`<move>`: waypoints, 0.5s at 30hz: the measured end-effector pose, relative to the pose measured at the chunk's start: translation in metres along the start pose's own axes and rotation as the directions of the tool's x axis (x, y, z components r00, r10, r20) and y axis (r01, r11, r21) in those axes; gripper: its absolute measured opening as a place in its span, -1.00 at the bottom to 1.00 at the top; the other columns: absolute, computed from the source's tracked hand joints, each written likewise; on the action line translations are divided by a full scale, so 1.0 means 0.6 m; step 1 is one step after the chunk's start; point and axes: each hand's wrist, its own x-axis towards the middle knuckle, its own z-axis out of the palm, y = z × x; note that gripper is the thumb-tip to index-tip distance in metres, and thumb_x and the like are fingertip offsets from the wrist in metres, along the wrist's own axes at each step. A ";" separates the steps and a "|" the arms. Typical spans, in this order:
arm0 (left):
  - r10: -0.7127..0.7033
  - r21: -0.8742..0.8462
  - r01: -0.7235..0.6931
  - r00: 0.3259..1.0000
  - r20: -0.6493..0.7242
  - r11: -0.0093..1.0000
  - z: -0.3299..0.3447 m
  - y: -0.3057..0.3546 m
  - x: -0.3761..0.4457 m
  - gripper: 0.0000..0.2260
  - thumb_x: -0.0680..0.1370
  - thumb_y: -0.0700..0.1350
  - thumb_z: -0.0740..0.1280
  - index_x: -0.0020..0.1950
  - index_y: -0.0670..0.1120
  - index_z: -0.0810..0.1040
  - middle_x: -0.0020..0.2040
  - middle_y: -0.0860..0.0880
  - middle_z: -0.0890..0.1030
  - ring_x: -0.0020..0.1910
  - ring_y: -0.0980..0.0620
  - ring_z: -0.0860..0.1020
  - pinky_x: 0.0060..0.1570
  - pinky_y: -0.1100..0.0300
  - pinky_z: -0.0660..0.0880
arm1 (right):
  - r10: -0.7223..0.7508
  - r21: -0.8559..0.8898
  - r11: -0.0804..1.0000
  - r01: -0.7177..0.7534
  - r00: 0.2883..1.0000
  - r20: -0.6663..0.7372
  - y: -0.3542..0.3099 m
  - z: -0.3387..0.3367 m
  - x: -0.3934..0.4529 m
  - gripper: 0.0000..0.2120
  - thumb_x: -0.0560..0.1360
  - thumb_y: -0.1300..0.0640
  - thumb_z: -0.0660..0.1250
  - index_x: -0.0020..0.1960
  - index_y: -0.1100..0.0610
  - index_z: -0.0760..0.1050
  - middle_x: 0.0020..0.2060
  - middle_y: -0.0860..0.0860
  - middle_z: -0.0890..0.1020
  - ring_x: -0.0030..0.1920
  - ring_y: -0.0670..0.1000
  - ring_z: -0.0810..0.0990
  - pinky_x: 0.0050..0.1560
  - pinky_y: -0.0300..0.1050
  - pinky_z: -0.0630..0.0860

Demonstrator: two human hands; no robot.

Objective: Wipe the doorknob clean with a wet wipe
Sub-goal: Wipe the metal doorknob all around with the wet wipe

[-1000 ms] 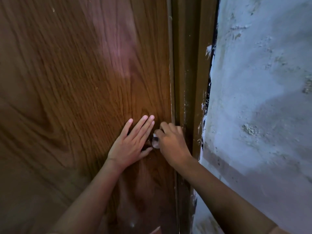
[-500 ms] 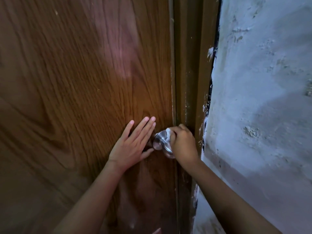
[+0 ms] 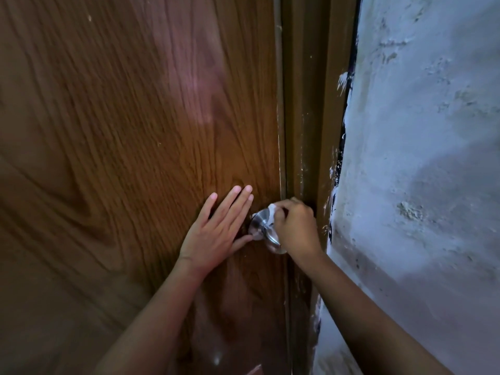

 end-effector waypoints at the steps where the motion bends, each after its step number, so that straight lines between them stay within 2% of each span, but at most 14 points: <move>1: 0.003 0.003 -0.003 1.000 -0.001 1.000 0.001 0.000 0.000 -0.33 0.54 0.29 -0.08 0.47 -0.14 0.15 0.47 -0.02 0.18 0.43 0.01 0.18 0.37 0.02 0.12 | 0.047 0.009 0.999 -0.047 0.999 -0.005 0.003 0.001 0.001 -0.77 0.52 0.27 0.15 0.03 0.28 0.56 0.03 0.20 0.61 0.00 0.14 0.57 -0.01 -0.14 0.43; 5: 0.008 0.026 -0.007 1.000 -0.005 1.000 0.001 0.000 0.001 -0.32 0.54 0.30 -0.08 0.47 -0.15 0.14 0.47 -0.02 0.18 0.43 0.01 0.17 0.37 0.01 0.12 | 0.141 -0.028 0.990 -0.141 0.990 0.001 0.001 0.004 0.006 -0.79 0.51 0.27 0.17 -0.01 0.28 0.57 -0.05 0.24 0.64 -0.06 0.20 0.60 -0.05 -0.07 0.50; 9: 0.000 0.017 0.000 1.000 -0.013 1.000 0.000 0.000 0.001 -0.33 0.54 0.30 -0.08 0.47 -0.14 0.16 0.47 -0.01 0.20 0.43 0.01 0.17 0.36 0.01 0.13 | 0.234 -0.043 0.972 -0.231 0.968 0.086 0.009 -0.004 0.017 -0.81 0.48 0.29 0.19 -0.19 0.29 0.57 -0.20 0.22 0.63 -0.24 0.17 0.58 -0.23 -0.10 0.49; 12: 0.003 0.008 -0.003 1.000 -0.012 1.000 0.000 0.000 0.001 -0.34 0.54 0.28 -0.08 0.47 -0.14 0.17 0.46 -0.01 0.20 0.43 0.01 0.17 0.36 0.01 0.13 | 0.171 0.000 0.985 -0.171 0.983 0.061 -0.004 -0.004 0.012 -0.81 0.50 0.27 0.20 -0.04 0.26 0.59 -0.11 0.21 0.66 -0.15 0.15 0.61 -0.15 -0.10 0.53; 15: 0.007 0.007 -0.007 1.000 -0.008 1.000 0.000 -0.001 0.000 -0.35 0.54 0.28 -0.08 0.47 -0.14 0.17 0.47 -0.01 0.20 0.43 0.03 0.21 0.36 0.01 0.14 | 0.049 -0.068 0.997 -0.046 0.998 0.042 -0.011 0.000 0.007 -0.79 0.53 0.26 0.16 0.03 0.27 0.56 -0.02 0.20 0.64 -0.05 0.17 0.59 -0.02 -0.03 0.53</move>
